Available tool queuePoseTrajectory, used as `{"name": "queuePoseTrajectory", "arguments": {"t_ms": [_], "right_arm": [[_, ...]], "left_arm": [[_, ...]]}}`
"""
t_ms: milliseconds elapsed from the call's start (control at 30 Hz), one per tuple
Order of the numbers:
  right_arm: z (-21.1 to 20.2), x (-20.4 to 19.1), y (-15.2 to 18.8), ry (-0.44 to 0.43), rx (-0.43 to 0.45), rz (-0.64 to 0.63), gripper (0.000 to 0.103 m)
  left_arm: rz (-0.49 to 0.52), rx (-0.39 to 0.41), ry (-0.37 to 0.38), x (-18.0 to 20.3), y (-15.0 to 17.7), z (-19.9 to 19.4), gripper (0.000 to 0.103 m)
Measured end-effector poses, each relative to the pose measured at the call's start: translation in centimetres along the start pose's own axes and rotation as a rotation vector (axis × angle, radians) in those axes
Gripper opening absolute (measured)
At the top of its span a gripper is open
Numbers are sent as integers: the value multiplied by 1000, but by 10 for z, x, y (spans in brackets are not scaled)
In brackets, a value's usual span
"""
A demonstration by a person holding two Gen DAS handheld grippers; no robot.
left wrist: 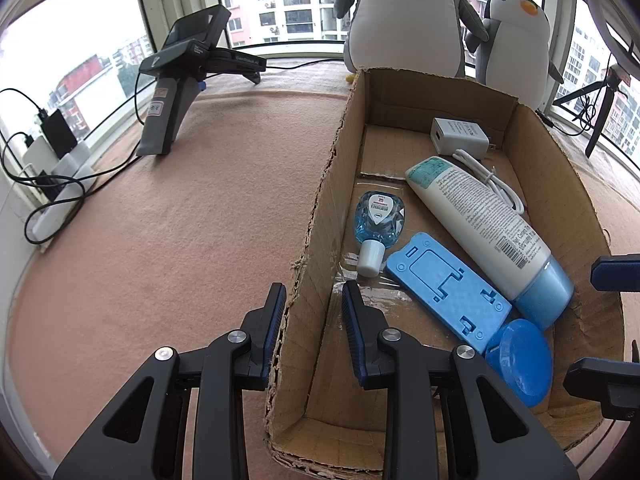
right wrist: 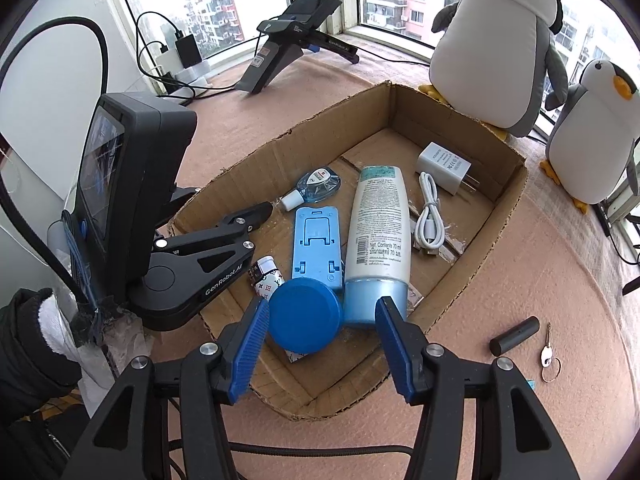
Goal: Organize rigid objects
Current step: 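Carry the blue lid into the box and open the right tool, then move the right tool toward the black cylinder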
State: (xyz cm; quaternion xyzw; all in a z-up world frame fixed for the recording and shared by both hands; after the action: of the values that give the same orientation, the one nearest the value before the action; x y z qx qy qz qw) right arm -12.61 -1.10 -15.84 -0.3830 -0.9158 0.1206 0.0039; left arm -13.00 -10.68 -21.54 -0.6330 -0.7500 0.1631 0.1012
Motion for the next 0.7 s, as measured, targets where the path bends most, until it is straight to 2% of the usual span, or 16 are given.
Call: {"name": "queuePoseTrajectory", "arguments": {"t_ms": [700], "right_arm": [[-15,28,8,8,30,65,52]], "left_arm": [[5,0,-5,-1,0,-1,27]]}}
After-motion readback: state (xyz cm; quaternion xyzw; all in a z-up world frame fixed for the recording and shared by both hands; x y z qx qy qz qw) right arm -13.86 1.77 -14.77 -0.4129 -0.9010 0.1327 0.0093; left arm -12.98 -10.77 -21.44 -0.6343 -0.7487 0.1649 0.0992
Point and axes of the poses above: each gripper's, at about its wrist camera, not at the fingertips, and z roughly the way its jaws point, x to its right, y to its underside, the point moved 3 cm from there along z, roughly the way its jaws point, and after that the axes turned 13 degrees about -x, right-handed, at the moved point
